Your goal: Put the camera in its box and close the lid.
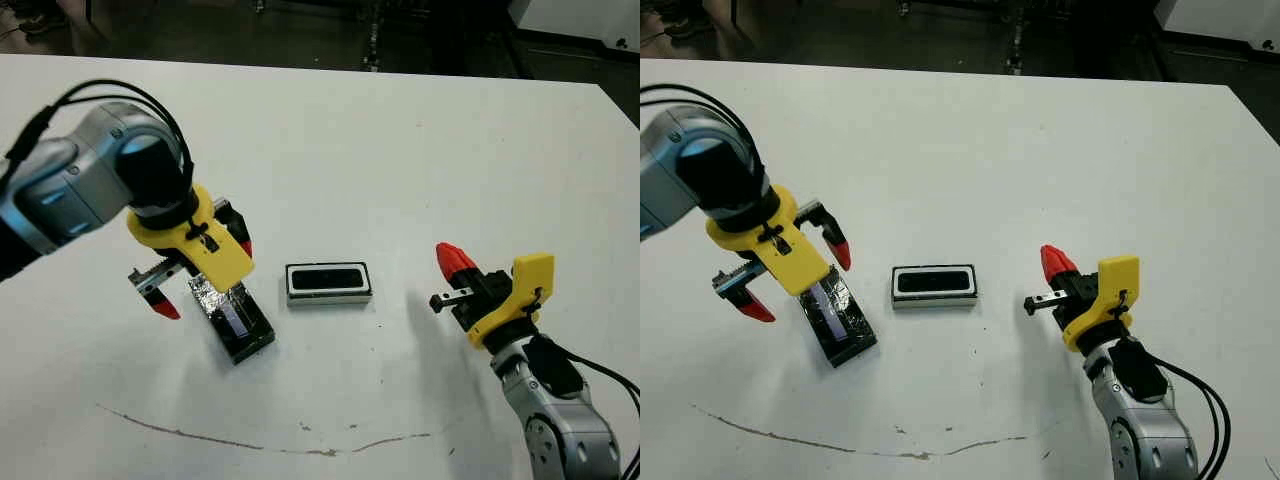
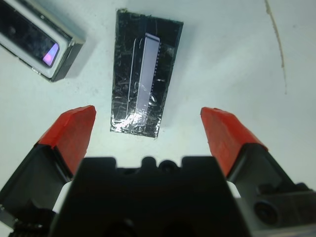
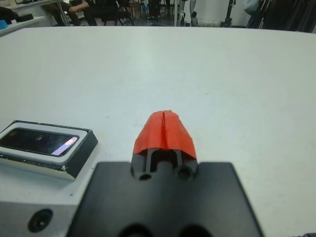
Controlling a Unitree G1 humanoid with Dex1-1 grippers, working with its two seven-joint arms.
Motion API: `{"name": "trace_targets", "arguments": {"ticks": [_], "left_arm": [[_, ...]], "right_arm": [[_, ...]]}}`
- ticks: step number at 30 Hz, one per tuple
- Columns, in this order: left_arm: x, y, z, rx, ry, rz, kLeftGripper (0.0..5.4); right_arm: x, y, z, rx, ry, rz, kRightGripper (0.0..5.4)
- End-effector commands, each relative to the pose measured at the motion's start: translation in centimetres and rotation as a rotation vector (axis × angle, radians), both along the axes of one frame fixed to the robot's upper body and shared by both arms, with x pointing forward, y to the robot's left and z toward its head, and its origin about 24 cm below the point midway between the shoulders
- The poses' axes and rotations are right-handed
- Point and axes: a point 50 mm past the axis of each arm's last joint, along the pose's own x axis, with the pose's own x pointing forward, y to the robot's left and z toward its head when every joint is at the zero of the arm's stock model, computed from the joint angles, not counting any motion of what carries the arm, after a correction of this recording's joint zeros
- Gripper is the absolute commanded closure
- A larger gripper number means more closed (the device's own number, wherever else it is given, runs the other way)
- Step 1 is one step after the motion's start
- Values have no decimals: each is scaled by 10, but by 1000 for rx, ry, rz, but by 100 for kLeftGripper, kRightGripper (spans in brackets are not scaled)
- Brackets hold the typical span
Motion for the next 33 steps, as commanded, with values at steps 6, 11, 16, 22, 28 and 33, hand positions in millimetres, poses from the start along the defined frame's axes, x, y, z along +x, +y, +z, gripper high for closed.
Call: {"name": "trace_targets", "arguments": {"ticks": [6, 11, 16, 22, 28, 33], "left_arm": [[-4, 0, -10, -24, -5, -20, 0], [-3, -1, -13, -39, 5, -9, 0], [0, -1, -21, -49, 35, -22, 0], [4, -2, -29, -67, 44, -22, 0], [6, -2, -35, -64, 58, 2, 0], [6, -3, -40, -51, 62, -14, 0]], "right_arm": [[-4, 0, -5, -14, 28, 7, 539], [-4, 1, -5, -30, 26, 19, 539], [-4, 1, -5, -34, 29, 20, 539], [-5, 2, -6, -30, 34, 30, 539], [-5, 2, -6, -24, 37, 30, 539], [-5, 2, -6, -20, 37, 31, 539]]}}
